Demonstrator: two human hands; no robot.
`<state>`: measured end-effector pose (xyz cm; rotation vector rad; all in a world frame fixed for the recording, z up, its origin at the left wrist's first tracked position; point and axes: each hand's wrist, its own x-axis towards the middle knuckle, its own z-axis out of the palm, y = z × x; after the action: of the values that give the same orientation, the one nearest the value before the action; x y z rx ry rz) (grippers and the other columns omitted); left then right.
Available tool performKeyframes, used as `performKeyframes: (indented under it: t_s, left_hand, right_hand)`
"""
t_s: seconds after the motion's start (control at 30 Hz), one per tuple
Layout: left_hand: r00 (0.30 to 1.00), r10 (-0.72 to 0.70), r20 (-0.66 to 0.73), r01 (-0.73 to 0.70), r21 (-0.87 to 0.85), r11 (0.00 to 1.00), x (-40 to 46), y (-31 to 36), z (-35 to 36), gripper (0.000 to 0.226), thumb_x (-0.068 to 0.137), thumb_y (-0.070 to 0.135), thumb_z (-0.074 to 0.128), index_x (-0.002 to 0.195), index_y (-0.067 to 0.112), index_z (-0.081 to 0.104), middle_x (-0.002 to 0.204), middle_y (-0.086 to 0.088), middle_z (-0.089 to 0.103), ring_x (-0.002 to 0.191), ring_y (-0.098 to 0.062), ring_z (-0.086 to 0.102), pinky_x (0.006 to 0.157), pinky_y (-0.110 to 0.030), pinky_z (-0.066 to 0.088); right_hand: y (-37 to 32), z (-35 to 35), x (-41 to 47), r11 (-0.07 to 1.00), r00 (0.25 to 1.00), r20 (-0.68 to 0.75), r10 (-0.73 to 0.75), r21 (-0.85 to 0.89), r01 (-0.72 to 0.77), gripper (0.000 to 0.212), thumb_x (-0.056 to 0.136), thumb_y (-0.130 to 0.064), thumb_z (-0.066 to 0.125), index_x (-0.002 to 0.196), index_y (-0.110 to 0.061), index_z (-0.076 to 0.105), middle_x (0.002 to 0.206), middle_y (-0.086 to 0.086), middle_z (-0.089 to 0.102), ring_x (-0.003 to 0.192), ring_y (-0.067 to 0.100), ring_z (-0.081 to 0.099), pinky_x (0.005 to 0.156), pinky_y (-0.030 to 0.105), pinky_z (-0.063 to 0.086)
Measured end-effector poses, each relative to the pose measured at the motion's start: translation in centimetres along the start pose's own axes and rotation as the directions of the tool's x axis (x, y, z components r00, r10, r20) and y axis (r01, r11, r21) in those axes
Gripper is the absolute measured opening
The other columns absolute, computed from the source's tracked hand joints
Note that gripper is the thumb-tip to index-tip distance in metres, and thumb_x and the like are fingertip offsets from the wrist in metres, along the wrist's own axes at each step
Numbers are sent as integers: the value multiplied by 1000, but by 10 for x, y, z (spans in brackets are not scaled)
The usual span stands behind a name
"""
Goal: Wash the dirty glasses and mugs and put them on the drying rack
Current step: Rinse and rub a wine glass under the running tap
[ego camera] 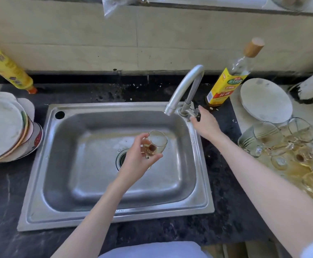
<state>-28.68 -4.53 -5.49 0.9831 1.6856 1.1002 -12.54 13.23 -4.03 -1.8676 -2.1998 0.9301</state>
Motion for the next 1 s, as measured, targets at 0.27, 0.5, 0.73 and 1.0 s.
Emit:
performKeyframes:
  t_s: [0.27, 0.5, 0.73, 1.0]
  left_hand:
    - [1000, -19, 6, 19, -21, 1000, 11, -8, 4, 59, 74, 12, 77, 110, 36, 38, 96, 12, 56, 85, -17, 63, 77, -24, 50]
    - [999, -50, 7, 50, 14, 999, 9, -10, 8, 60, 74, 16, 78, 113, 33, 37, 99, 13, 54, 85, -13, 62, 73, -7, 45]
    - [997, -72, 9, 71, 72, 995, 8, -8, 9, 62, 72, 19, 79, 115, 32, 37, 97, 18, 51, 83, 4, 57, 71, -5, 45]
    - [988, -154, 13, 152, 75, 986, 10, -7, 10, 60, 75, 25, 77, 123, 30, 42, 101, 13, 54, 83, -4, 61, 75, -16, 50]
  right_hand:
    - [10, 18, -11, 985, 990, -61, -129, -120, 121, 48, 96, -17, 46, 142, -9, 35, 144, 15, 42, 139, 29, 30, 107, 44, 32]
    - [15, 42, -20, 929, 984, 1, -180, -328, 170, 56, 98, -21, 40, 148, -6, 20, 157, 9, 19, 146, 22, 13, 111, 39, 25]
    - [17, 42, -20, 927, 984, 27, -176, -332, 175, 59, 98, -19, 40, 149, -7, 14, 158, 8, 13, 146, 22, 7, 115, 35, 18]
    - [13, 39, -23, 926, 985, 77, -154, -337, 171, 64, 98, -25, 41, 150, -6, 9, 159, 10, 2, 147, 25, -3, 120, 38, 6]
